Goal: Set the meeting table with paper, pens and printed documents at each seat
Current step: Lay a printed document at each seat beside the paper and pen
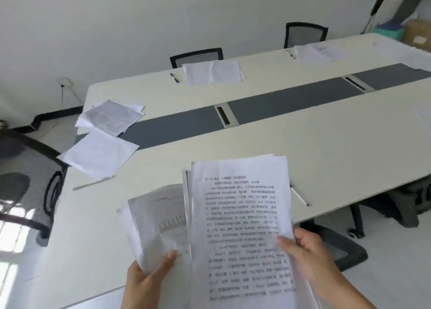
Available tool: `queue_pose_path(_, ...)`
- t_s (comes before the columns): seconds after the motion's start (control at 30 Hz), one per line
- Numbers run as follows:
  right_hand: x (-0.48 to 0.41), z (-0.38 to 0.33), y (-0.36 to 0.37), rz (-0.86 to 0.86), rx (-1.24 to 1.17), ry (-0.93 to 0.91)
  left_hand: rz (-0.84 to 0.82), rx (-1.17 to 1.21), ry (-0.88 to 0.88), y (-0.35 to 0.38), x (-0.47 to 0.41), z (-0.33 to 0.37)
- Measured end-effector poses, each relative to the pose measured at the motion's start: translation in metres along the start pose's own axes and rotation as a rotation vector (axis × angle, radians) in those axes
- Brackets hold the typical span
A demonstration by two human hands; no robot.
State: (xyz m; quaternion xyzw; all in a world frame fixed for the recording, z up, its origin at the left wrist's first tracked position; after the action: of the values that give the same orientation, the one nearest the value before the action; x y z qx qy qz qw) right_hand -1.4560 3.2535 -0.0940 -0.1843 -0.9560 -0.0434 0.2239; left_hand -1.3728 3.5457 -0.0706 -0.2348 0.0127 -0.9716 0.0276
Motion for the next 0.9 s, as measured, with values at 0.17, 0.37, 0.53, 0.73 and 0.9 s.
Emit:
queue_pose_path(0.17,-0.085,-0.018,0.028,0.068,0.096,-0.035,0.107,0.071,-0.019,-0.044,-0.041,0.000)
queue_pose_path(0.37,-0.172,0.006,0.093,0.068,0.252,0.017,0.325,0.048,-0.031,-0.102,-0.064,0.009)
queue_pose_path(0.53,-0.212,0.035,0.120,0.026,0.503,0.130,0.290,0.059,-0.009,-0.113,-0.065,0.017)
queue_pose_path(0.73,-0.173,0.021,0.099,0.067,0.695,0.083,-0.008,0.132,-0.054,-0.068,-0.056,0.029)
queue_pose_path(0.9,-0.085,-0.007,0.056,-0.084,0.112,0.231,-0.349,0.144,-0.065,0.002,-0.044,0.046)
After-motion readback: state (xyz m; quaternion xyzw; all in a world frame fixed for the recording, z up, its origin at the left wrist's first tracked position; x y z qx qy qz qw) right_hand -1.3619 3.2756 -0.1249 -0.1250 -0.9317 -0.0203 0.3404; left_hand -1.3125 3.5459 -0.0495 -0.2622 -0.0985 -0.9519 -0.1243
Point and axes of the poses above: each hand's wrist, its own x-axis away from the middle knuckle, its own y-axis out of the palm, z = x × y, the point moved 1 cm from there along -x, towards the middle knuckle, and after that the axes turned 3 degrees about -x, right-handed, at the moved point
